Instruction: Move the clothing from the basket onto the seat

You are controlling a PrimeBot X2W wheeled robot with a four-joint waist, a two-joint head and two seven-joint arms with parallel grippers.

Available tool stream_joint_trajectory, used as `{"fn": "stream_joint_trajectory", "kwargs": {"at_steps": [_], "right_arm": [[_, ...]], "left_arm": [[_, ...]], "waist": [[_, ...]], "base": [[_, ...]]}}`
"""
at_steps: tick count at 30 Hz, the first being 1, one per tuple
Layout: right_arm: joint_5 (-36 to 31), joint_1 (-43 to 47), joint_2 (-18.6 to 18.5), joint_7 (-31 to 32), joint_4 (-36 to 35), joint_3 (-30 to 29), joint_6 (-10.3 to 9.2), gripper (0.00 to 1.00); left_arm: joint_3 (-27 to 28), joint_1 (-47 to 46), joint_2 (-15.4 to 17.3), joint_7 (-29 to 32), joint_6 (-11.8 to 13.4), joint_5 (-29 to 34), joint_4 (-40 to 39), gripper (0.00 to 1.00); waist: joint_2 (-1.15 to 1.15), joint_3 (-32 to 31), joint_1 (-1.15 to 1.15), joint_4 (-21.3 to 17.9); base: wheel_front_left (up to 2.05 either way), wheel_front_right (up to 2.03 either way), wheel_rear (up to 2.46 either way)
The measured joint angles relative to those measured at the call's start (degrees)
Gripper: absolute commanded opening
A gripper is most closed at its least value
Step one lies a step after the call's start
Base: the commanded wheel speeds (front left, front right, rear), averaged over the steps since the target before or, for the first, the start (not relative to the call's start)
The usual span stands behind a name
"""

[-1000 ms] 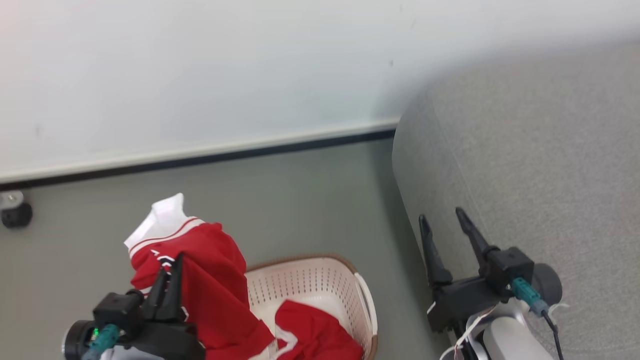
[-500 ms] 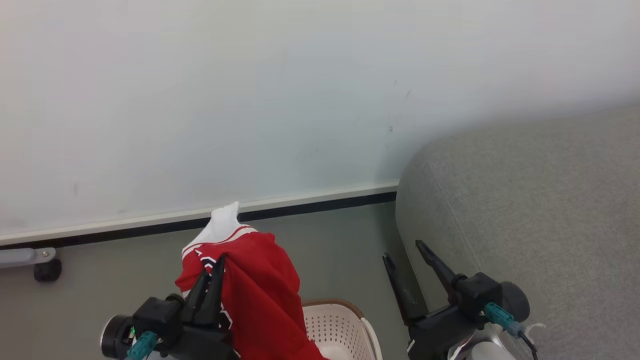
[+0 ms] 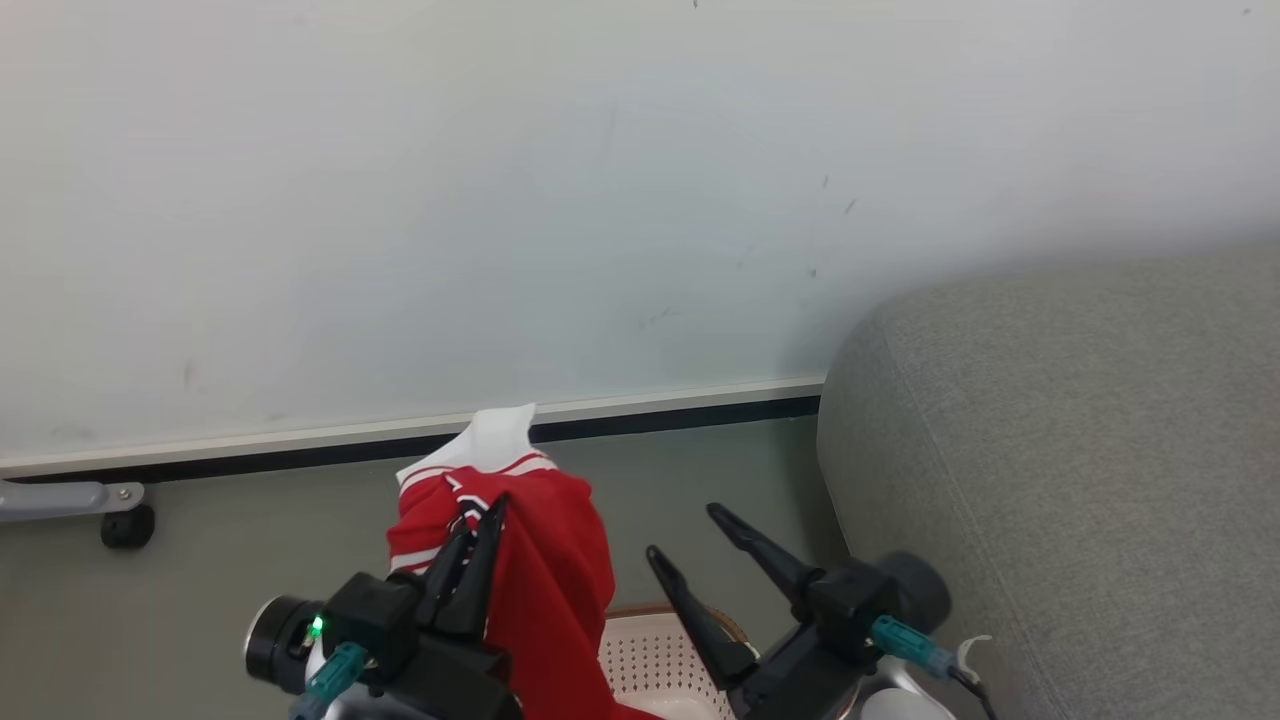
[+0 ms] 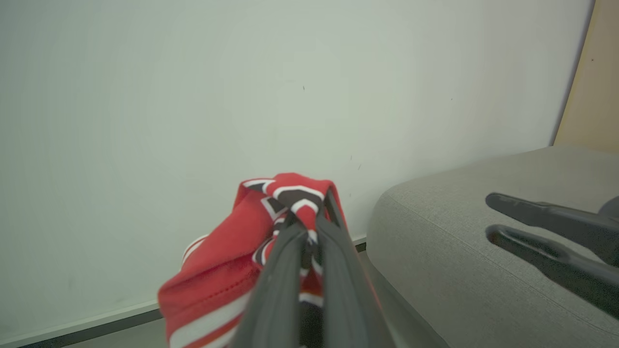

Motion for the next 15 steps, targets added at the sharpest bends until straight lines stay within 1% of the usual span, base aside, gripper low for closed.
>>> {"fn": "stream_joint_trajectory", "kwargs": {"at_steps": [3,6,15], "right_arm": [[1.85,-1.18,0.0,0.0,0.0,3.26,0.42,1.0],[3.12,-2.1,-0.02,0.0,0.53,6.13,0.42,1.0],[6.67,-7.56,-0.09,0.08,5.6,12.3,0.68,1.0]], "left_arm": [[-1.35,-1.2,-0.2,0.82,-0.05,0.33,-0.54,0.0],[-2.49,-2.46,-0.55,1.49,-0.34,0.41,-1.13,0.0],[-5.5,-3.36,-1.02,3.01,-1.09,0.75,-2.88,0.0]], "waist": [[0.0,0.28,0.0,0.33],[0.0,0.69,0.0,0.81],[0.0,1.72,0.0,1.75]], "base": [[0.0,0.0,0.0],[0.0,0.0,0.0],[0.0,0.0,0.0]]}}
